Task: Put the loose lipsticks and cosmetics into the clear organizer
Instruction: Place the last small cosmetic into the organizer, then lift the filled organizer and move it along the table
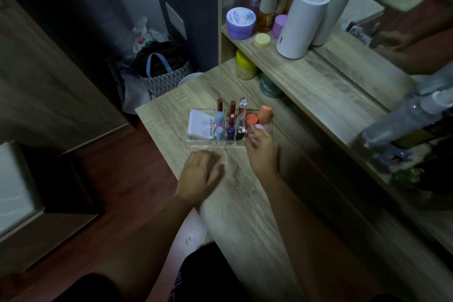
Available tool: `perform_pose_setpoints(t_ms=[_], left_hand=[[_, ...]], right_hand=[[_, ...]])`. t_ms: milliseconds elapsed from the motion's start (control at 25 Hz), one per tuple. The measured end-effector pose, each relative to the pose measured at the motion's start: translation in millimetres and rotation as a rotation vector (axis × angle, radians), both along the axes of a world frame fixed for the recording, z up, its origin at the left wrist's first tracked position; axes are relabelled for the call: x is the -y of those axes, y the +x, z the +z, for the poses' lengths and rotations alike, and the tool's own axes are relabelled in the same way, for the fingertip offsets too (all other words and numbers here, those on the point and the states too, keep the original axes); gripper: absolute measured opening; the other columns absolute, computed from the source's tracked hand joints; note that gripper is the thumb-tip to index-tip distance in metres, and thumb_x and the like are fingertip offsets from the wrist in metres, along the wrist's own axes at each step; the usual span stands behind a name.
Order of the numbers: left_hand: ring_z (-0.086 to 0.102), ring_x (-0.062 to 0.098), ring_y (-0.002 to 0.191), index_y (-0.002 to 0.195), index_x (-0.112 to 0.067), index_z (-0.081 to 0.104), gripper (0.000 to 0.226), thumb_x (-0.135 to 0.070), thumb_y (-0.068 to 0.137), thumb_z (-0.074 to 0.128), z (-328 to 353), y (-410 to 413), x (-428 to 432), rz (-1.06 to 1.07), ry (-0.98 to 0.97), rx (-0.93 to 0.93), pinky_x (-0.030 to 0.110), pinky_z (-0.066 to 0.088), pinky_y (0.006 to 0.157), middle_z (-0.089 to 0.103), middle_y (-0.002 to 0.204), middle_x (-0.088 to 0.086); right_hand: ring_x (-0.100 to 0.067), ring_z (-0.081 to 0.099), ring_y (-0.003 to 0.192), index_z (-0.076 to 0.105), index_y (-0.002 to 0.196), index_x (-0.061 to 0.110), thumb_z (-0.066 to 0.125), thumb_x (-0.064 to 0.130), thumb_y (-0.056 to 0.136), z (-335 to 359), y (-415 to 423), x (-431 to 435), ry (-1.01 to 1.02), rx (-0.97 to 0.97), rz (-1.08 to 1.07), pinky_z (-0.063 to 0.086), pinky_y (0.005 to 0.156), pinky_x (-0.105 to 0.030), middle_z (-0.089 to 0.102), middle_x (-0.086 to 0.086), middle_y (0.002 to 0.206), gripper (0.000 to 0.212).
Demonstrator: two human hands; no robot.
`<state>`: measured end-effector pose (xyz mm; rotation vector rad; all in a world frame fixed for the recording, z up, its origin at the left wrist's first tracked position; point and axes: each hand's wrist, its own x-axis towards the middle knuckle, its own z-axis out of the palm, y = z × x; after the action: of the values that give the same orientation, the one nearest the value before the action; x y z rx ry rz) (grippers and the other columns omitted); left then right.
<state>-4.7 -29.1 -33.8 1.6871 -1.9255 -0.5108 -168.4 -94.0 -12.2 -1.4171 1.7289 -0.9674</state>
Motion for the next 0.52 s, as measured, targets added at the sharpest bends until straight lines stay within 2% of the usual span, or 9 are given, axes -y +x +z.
perform_pose_setpoints(t_ms=[80,160,280,400,520], left_hand=[[0.052,0.029,0.099,0.104,-0.005,0.055,0.039,-0.039,0.085,0.049,6,6,4,0.248,0.054,-0.115,0.032,0.041,0.084,0.057,0.102,0.017],[0.049,0.033,0.110,0.116,-0.001,0.049,0.048,-0.032,0.083,0.064,8,16,14,0.377,0.103,-0.199,0.034,0.040,0.092,0.052,0.115,0.020],[0.046,0.035,0.122,0.132,0.000,0.037,0.084,-0.033,0.069,0.081,10,28,36,0.370,0.246,-0.249,0.046,0.040,0.106,0.050,0.130,0.021],[0.057,0.033,0.109,0.118,-0.008,0.042,0.079,-0.032,0.058,0.088,9,34,52,0.295,0.305,-0.323,0.050,0.051,0.090,0.062,0.115,0.015],[0.059,0.032,0.105,0.119,-0.012,0.042,0.080,-0.032,0.057,0.089,6,39,64,0.230,0.307,-0.316,0.045,0.054,0.086,0.063,0.111,0.016]], right_hand=[[-0.023,0.062,0.107,0.057,0.125,0.006,0.068,0.003,0.080,1,-5,-7,-0.048,-0.073,-0.071,0.050,0.089,-0.026,0.062,-0.014,0.124,0.046],[-0.025,0.060,0.105,0.059,0.119,0.009,0.073,0.009,0.075,-2,-11,-15,-0.093,-0.163,-0.159,0.042,0.083,-0.023,0.063,-0.011,0.117,0.046],[-0.028,0.049,0.118,0.048,0.127,0.006,0.080,0.017,0.065,-11,-24,-22,0.031,-0.213,-0.172,0.036,0.096,-0.030,0.054,-0.015,0.126,0.070],[-0.028,0.038,0.134,0.027,0.144,0.010,0.086,0.020,0.060,-15,-31,-16,0.202,-0.102,-0.068,0.033,0.109,-0.038,0.040,-0.015,0.145,0.103],[-0.029,0.042,0.132,0.019,0.146,0.016,0.086,0.016,0.061,-17,-32,-6,0.175,-0.068,-0.021,0.033,0.101,-0.032,0.044,-0.013,0.144,0.108]])
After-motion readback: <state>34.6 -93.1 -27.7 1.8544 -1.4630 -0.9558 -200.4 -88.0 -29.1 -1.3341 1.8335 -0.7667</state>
